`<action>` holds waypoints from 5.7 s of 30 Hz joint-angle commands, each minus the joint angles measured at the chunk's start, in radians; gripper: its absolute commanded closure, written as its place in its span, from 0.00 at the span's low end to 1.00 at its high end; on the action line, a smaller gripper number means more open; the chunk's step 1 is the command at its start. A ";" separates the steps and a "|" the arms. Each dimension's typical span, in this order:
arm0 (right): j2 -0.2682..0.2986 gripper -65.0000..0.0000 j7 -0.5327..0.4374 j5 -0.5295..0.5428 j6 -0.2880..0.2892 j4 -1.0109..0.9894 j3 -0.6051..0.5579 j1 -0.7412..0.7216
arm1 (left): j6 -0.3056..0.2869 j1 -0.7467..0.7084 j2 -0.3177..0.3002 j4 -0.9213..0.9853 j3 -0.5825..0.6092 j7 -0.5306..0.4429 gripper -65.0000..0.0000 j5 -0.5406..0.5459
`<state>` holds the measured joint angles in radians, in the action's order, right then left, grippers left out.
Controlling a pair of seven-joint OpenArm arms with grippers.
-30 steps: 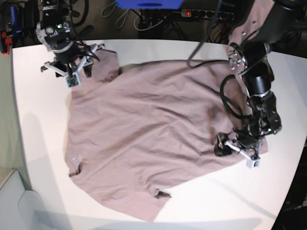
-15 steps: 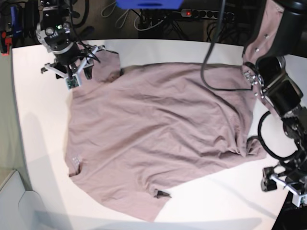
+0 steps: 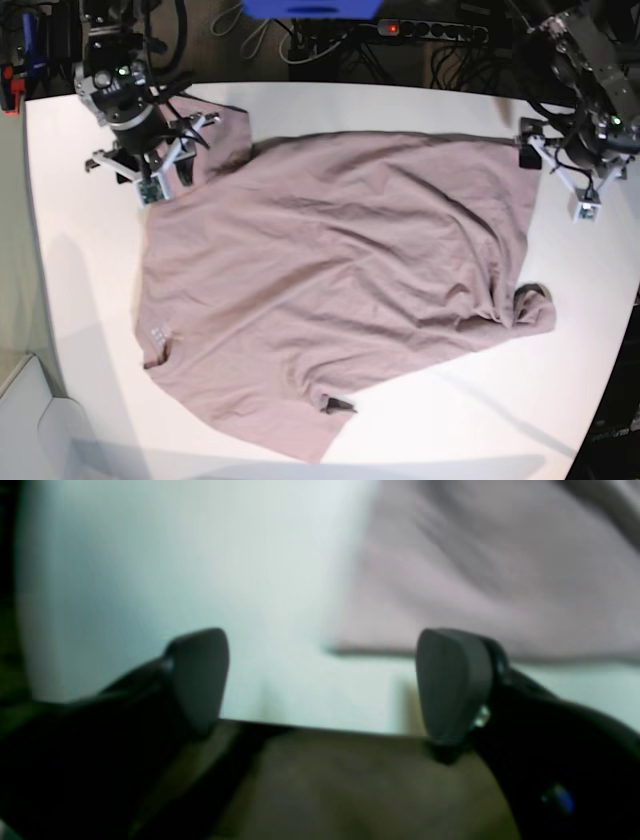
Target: Layout the t-shirt on the table in an organized manner, then fold the t-shirt properly
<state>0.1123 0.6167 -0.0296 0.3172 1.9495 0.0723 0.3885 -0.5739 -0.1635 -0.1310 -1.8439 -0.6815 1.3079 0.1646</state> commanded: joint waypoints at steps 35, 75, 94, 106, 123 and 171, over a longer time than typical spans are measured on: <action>0.002 0.60 -0.019 -0.003 0.000 0.012 0.010 0.079 | 0.007 0.091 0.027 0.339 -0.013 -0.162 0.89 0.036; 0.002 1.00 -0.025 0.001 0.003 0.063 0.152 0.094 | 0.005 0.063 -0.002 0.091 -0.017 -0.159 0.99 0.286; -0.006 1.00 -0.030 0.231 0.003 0.095 0.396 -0.357 | 0.015 0.344 -0.028 -0.021 -0.114 -0.150 0.99 0.563; 0.016 1.00 -0.027 0.262 0.003 0.095 0.349 -0.613 | 0.010 0.597 0.014 0.227 0.118 -0.161 0.99 0.493; 0.183 1.00 -0.030 0.264 0.003 0.097 0.347 -0.952 | 0.009 1.079 0.060 0.295 0.481 -0.162 0.99 0.359; 0.220 1.00 -0.350 0.523 0.135 0.103 0.630 -0.425 | 0.007 0.503 0.047 -0.182 0.343 -0.136 0.99 0.430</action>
<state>0.3138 0.2981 0.4820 0.4553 2.0365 0.6949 -0.0254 -0.5713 0.3145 -0.0792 -2.0106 -0.3336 1.1980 0.5926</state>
